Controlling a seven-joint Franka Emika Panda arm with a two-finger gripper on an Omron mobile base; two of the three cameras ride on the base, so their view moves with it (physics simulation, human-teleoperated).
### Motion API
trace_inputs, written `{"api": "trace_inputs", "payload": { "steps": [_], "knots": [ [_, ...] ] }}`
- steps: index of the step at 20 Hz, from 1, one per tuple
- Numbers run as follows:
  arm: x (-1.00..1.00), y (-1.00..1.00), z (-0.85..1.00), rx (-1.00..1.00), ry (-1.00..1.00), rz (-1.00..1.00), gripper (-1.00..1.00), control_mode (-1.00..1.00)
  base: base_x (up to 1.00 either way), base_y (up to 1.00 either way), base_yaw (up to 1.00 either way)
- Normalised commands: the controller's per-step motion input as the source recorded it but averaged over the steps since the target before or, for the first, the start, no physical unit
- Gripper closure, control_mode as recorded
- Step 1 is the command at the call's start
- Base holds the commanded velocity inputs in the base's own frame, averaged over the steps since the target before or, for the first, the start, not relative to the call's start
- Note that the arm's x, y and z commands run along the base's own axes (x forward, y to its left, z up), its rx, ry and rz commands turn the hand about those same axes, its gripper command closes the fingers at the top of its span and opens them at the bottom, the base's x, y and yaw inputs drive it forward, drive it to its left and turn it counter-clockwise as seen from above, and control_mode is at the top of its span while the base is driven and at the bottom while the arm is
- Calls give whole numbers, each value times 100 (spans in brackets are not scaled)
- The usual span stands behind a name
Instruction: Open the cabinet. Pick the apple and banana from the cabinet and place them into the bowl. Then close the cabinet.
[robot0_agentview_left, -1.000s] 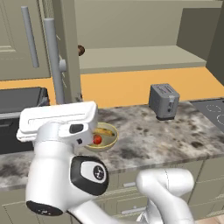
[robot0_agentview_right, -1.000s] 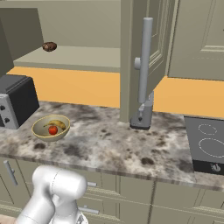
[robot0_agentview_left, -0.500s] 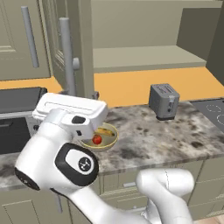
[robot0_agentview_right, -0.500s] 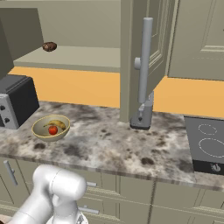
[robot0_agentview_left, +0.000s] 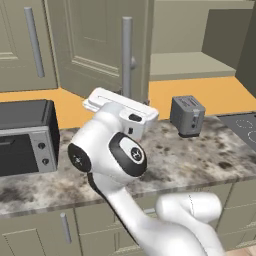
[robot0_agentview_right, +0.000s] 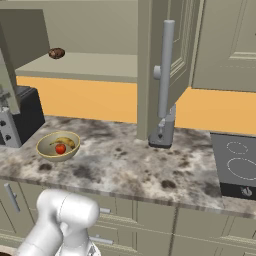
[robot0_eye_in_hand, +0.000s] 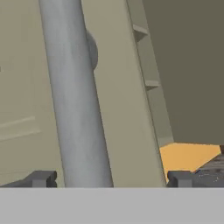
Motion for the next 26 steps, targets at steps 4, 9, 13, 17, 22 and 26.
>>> {"api": "trace_inputs", "payload": {
  "steps": [4,9,13,17,22,26],
  "knots": [
    [100,-100,-31,25,0,0,-100,-100,0,0,0],
    [100,-76,-27,20,0,6,-100,-100,0,0,0],
    [100,-47,-3,20,3,2,-100,-100,0,0,0],
    [100,-28,-23,10,0,4,-100,-100,0,0,0],
    [100,-13,-45,2,0,11,-100,-100,0,0,0],
    [100,-12,-50,0,-1,11,-100,-100,0,0,0]
  ]
}}
